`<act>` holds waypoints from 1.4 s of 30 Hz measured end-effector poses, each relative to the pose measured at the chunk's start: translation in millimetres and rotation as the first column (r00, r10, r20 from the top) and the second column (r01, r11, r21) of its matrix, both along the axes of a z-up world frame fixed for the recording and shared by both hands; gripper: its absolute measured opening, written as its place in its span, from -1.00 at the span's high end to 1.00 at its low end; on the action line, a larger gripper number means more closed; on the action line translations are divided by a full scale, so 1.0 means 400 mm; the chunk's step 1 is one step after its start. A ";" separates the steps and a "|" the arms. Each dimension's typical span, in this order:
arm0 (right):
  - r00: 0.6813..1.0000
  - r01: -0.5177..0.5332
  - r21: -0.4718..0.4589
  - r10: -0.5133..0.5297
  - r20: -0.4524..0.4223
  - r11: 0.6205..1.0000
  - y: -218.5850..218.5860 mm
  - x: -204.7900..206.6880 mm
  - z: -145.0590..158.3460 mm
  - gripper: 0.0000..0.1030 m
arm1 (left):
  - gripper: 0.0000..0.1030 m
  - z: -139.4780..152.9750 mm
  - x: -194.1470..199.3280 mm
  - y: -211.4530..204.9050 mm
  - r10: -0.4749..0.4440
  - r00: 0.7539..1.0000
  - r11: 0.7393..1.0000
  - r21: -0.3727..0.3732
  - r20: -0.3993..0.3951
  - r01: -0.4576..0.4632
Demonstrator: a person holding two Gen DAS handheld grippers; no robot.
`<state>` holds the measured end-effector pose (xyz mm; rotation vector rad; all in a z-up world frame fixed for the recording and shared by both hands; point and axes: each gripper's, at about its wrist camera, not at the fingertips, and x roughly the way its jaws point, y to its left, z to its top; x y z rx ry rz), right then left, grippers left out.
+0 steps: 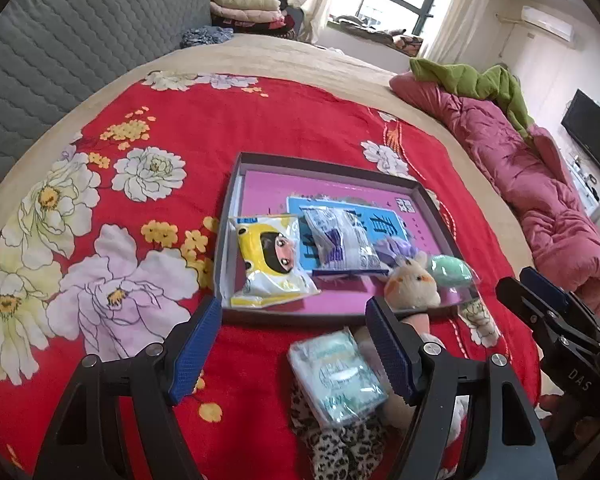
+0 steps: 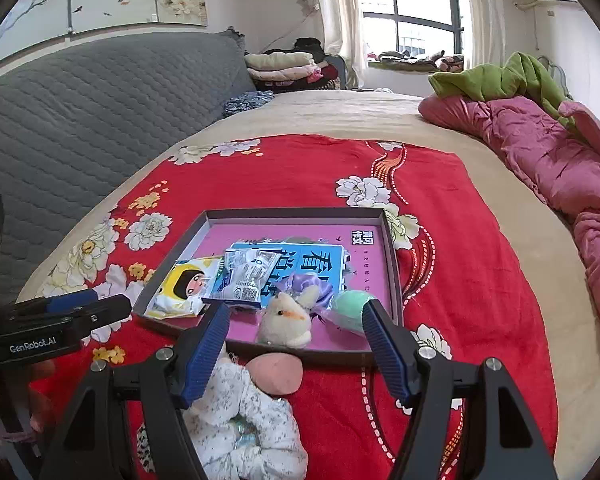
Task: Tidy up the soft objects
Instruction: 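Withdraw both tools toward the soft items lying beside the tray, then grasp the white floral scrunchie with the right tool while the left tool grasps the green wipes packet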
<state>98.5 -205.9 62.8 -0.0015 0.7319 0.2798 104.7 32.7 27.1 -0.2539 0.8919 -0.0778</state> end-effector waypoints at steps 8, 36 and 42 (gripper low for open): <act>0.999 -0.046 0.003 0.046 0.002 0.999 0.003 -0.059 -0.009 -0.33 | -0.47 0.004 -0.032 -0.025 -0.022 1.000 1.000 0.010 -0.016 0.023; 0.976 -0.185 -0.020 0.181 -0.118 0.983 0.045 -0.160 -0.153 -0.33 | -0.47 -0.094 -0.085 -0.133 -0.075 0.985 0.995 0.060 -0.154 0.085; 0.982 -0.128 -0.008 0.126 -0.138 0.992 0.004 -0.131 -0.172 -0.33 | -0.47 -0.120 -0.068 -0.156 -0.081 0.981 0.993 0.070 -0.177 0.095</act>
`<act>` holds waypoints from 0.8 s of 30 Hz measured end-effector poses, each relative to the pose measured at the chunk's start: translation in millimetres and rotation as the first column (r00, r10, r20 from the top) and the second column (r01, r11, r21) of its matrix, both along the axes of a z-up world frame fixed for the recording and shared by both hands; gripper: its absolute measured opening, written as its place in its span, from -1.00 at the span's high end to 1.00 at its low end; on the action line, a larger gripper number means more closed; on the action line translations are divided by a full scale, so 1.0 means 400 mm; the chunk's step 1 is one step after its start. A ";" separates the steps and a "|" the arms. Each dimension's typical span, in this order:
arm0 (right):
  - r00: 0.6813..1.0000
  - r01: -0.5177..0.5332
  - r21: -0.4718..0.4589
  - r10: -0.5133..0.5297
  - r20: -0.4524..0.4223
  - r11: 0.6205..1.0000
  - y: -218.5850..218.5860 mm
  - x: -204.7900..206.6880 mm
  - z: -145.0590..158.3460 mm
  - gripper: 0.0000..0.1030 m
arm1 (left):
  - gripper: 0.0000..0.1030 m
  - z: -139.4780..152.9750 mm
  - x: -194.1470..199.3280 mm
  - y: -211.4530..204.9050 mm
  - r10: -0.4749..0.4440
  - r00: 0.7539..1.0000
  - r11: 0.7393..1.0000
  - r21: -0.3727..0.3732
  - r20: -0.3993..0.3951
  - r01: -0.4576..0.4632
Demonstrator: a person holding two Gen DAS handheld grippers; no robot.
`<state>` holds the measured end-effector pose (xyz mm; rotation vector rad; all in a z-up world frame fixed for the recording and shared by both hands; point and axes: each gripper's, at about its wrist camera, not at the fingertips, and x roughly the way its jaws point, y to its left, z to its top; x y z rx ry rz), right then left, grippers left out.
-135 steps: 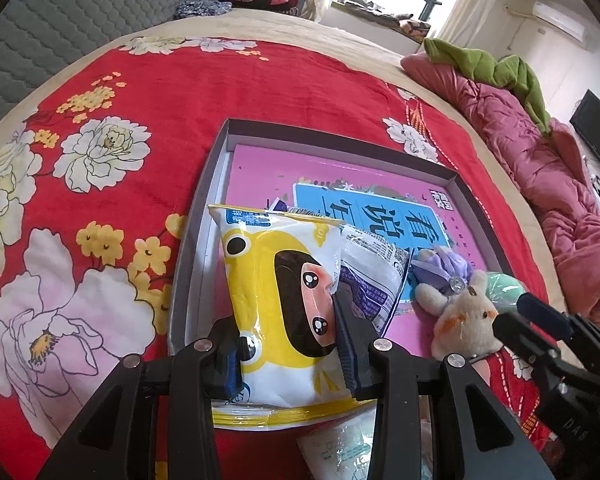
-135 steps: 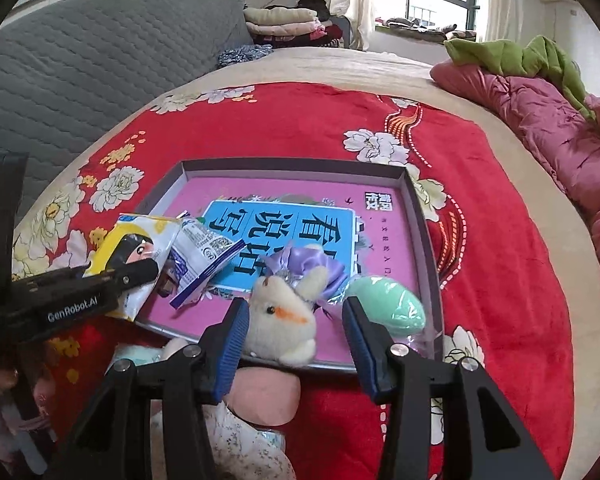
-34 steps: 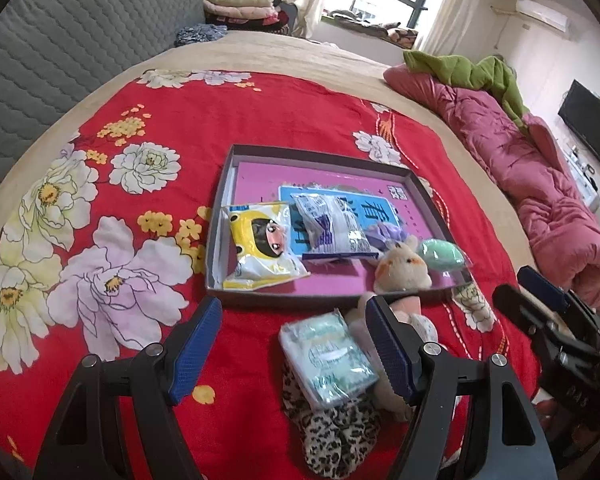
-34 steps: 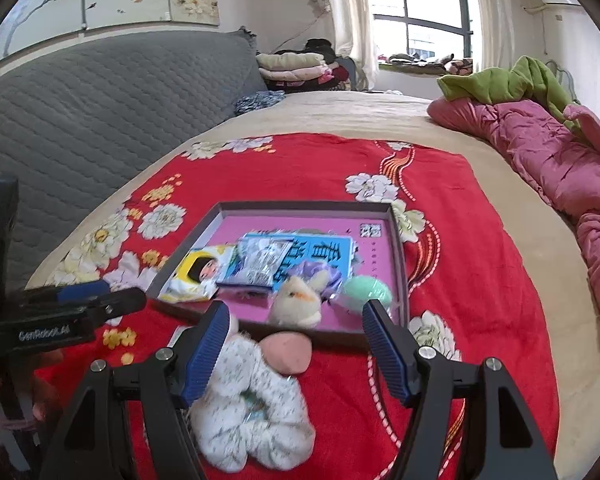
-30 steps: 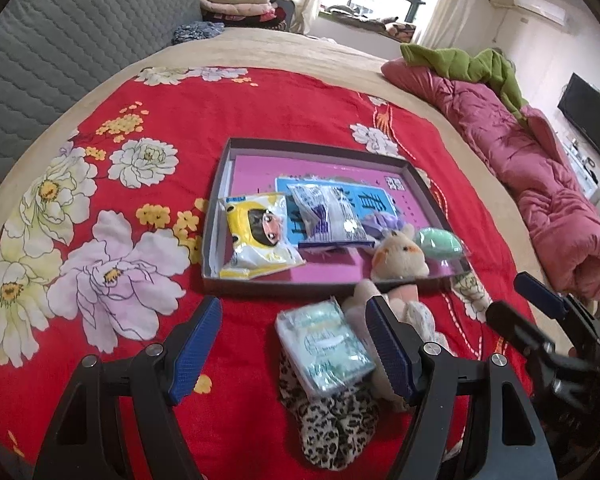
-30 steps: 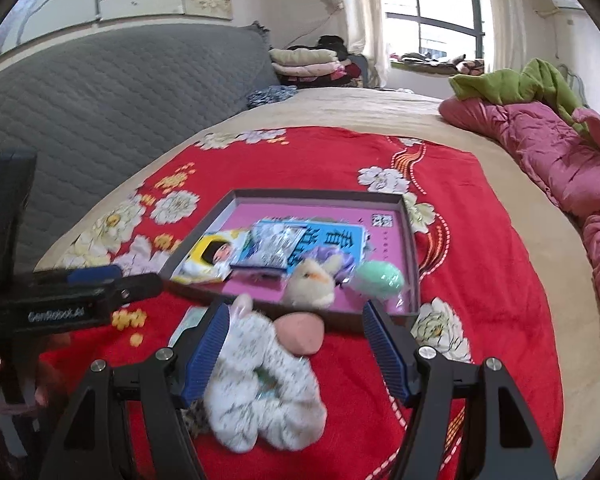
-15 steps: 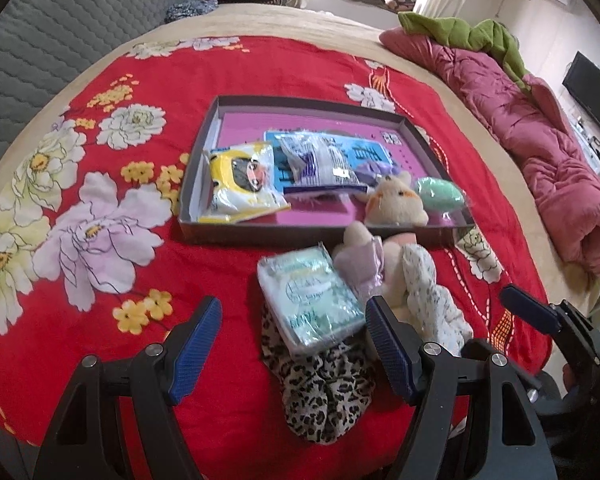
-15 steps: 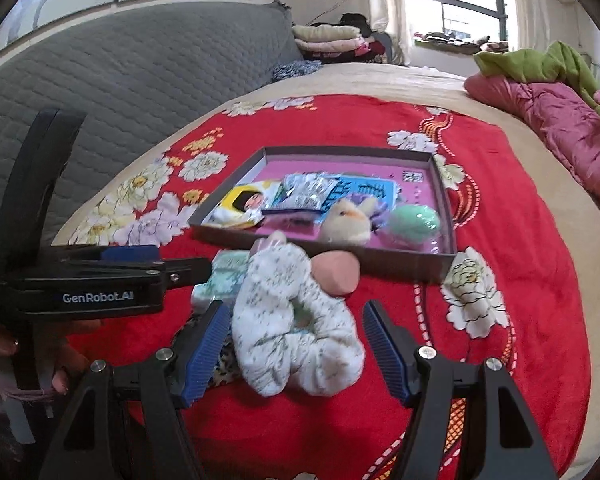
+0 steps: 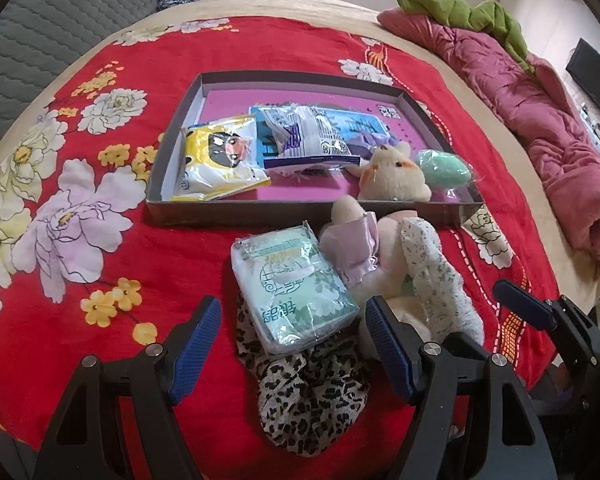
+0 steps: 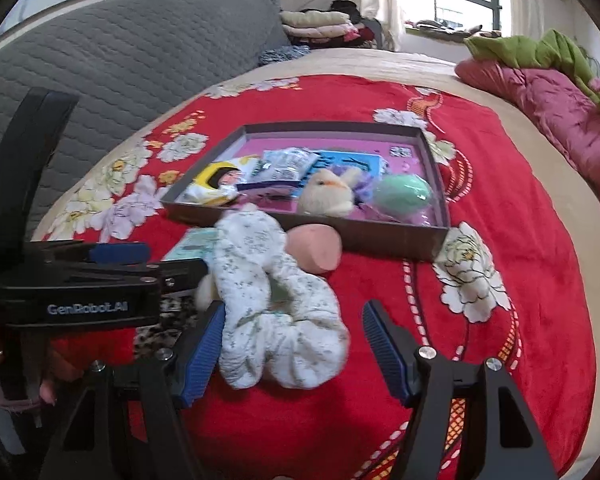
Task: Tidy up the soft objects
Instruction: 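Grasp the white floral scrunchie with the right tool while the left tool grasps the green wipes packet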
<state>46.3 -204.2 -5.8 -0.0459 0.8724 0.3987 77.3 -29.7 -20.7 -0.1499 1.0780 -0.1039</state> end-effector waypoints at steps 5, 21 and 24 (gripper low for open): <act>0.999 0.032 0.017 -0.032 -0.033 0.999 -0.014 0.020 -0.023 -0.33 | -0.47 -0.017 0.021 -0.003 0.016 1.000 1.000 0.010 -0.019 -0.016; 0.999 0.025 0.063 -0.023 -0.028 0.998 -0.025 0.042 -0.045 0.41 | -0.46 -0.063 0.063 0.026 0.085 0.995 0.996 0.034 -0.046 -0.083; 1.000 0.023 0.070 -0.022 -0.011 0.997 -0.031 0.040 -0.038 0.49 | -0.05 -0.078 0.072 0.031 0.099 0.994 0.995 0.018 -0.048 -0.098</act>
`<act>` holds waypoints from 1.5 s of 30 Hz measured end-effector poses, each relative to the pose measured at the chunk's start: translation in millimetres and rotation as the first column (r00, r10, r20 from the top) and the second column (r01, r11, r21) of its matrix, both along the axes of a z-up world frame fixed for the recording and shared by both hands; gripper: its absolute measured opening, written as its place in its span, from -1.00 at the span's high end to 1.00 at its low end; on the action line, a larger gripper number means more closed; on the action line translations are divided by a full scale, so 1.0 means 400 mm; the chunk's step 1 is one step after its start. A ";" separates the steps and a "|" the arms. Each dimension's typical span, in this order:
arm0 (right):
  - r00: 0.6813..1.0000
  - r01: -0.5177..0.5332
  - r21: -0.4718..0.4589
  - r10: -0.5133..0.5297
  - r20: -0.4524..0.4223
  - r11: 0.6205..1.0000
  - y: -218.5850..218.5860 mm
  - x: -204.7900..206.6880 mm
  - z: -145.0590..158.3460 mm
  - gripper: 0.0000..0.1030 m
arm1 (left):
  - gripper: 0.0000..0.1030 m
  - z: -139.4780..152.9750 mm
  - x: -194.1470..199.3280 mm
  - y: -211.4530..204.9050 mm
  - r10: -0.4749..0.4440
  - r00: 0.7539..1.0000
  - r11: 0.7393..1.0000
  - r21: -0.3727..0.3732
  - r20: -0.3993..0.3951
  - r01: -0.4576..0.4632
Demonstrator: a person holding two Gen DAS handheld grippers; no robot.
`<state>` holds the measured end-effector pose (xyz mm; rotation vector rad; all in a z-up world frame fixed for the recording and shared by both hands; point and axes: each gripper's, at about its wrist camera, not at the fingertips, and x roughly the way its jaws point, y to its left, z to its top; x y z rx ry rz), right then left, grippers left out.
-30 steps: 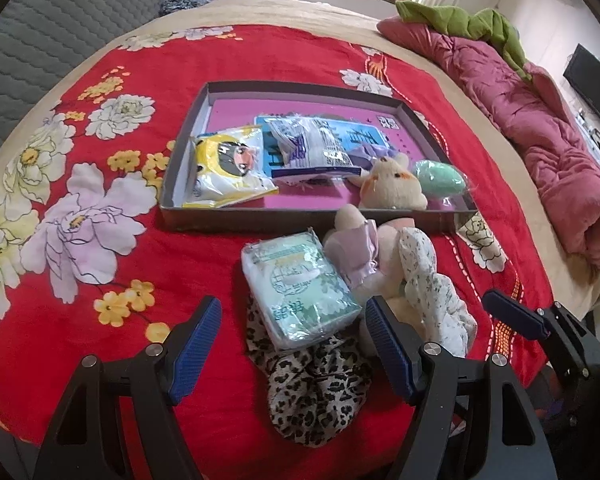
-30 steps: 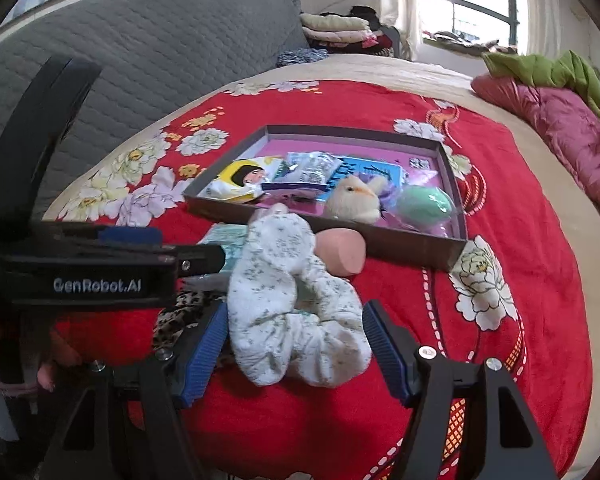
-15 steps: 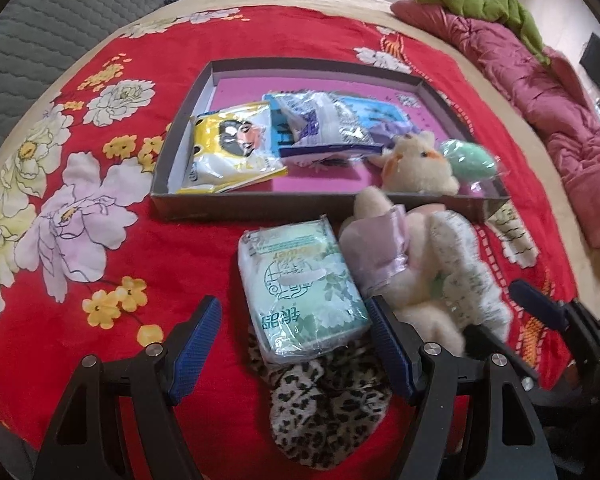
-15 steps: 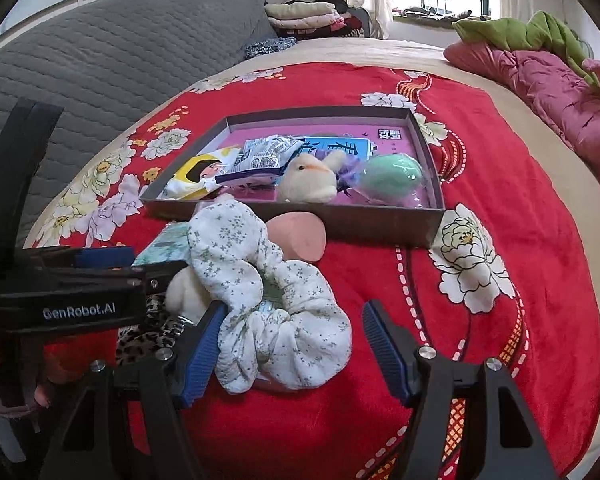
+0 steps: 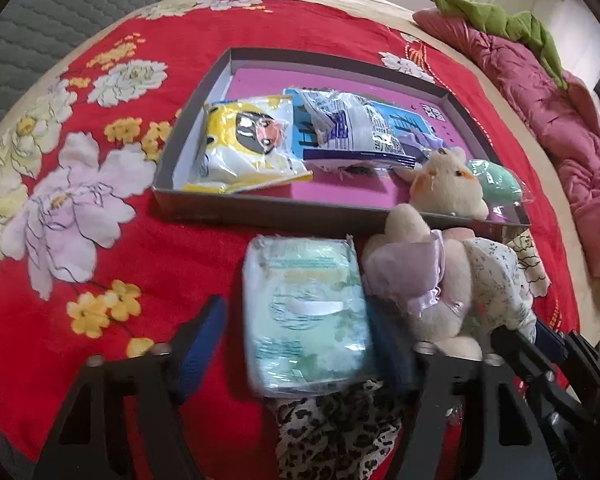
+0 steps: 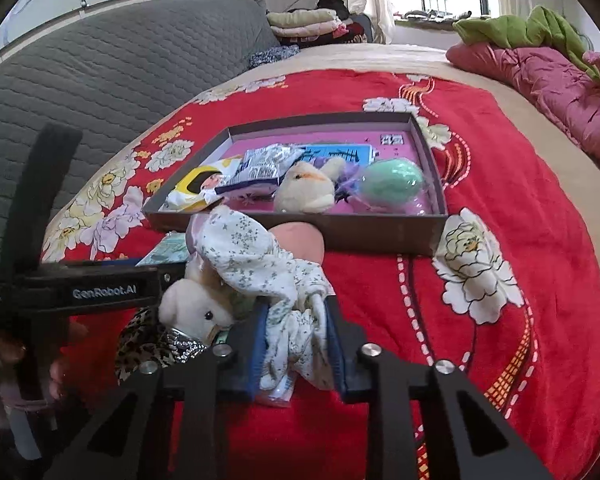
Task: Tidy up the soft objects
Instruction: 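Grasp the white floral scrunchie with the right tool while the left tool grasps the green wipes packet, then lift the scrunchie over the tray with the right tool while the left tool lowers the wipes packet into it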
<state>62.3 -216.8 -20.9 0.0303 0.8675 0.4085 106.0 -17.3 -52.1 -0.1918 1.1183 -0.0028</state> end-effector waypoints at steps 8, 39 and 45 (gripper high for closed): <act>0.999 0.005 0.015 -0.005 0.050 1.000 -0.009 -0.007 0.031 0.53 | -0.01 -0.017 -0.008 0.005 -0.014 1.000 0.999 -0.037 0.012 0.014; 0.981 0.032 0.023 -0.036 0.189 0.999 -0.021 -0.025 0.160 0.53 | 0.00 0.164 -0.070 0.012 -0.039 0.981 0.996 -0.066 0.192 0.053; 0.975 0.049 0.030 -0.054 0.214 0.998 -0.025 -0.020 0.186 0.53 | 0.01 0.199 -0.077 0.008 -0.042 0.973 0.997 -0.055 0.225 0.056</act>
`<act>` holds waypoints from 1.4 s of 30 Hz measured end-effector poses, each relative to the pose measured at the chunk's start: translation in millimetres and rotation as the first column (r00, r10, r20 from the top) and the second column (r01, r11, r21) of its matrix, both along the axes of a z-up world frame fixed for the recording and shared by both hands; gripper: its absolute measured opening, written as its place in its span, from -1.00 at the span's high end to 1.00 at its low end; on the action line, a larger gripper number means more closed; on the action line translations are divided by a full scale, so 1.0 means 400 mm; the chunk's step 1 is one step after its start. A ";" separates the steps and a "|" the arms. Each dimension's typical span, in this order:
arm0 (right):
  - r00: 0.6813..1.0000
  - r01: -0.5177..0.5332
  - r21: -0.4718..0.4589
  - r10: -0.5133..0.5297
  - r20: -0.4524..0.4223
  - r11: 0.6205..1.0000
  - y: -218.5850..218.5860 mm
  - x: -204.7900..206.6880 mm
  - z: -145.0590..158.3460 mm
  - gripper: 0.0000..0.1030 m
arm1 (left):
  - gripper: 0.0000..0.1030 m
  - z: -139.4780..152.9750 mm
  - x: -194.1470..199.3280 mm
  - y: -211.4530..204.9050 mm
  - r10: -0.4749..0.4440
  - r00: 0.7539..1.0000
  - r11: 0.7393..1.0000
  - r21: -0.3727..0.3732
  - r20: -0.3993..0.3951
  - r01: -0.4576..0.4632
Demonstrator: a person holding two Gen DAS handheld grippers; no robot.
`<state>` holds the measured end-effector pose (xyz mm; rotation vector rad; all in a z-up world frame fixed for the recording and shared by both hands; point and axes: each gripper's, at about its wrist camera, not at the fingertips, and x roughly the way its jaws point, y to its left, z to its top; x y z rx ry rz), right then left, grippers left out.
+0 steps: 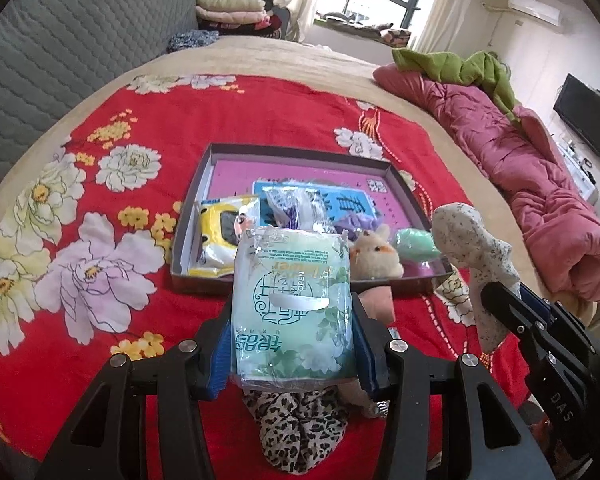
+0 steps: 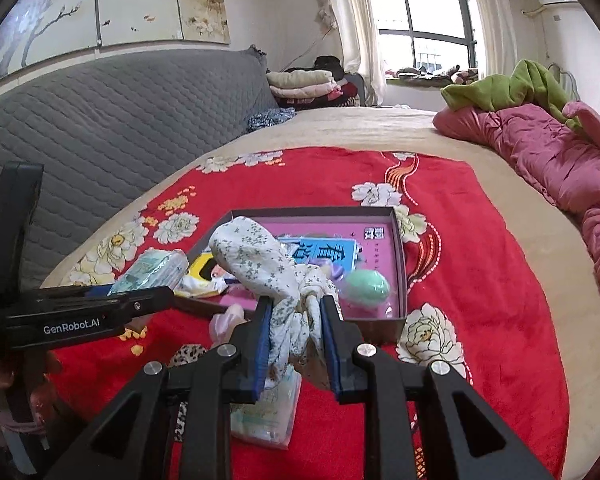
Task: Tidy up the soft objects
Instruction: 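Lift the scrunchie over the tray with the right tool while the left tool lowers the wipes packet into it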
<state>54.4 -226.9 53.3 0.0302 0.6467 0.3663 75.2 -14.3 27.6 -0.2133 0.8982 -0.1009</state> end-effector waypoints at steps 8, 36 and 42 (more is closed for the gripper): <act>0.999 0.022 0.006 -0.022 0.023 1.000 -0.008 0.022 0.028 0.53 | 0.01 0.034 0.004 0.002 0.011 1.000 1.000 0.001 0.028 -0.011; 0.997 0.061 -0.009 -0.061 0.044 0.998 0.018 0.115 0.048 0.53 | 0.01 0.067 0.102 0.009 0.033 0.997 0.999 -0.033 0.072 -0.031; 0.996 0.072 -0.009 -0.072 0.051 0.997 0.021 0.130 0.056 0.53 | 0.01 0.050 0.130 0.035 0.054 0.997 0.997 -0.062 0.063 -0.050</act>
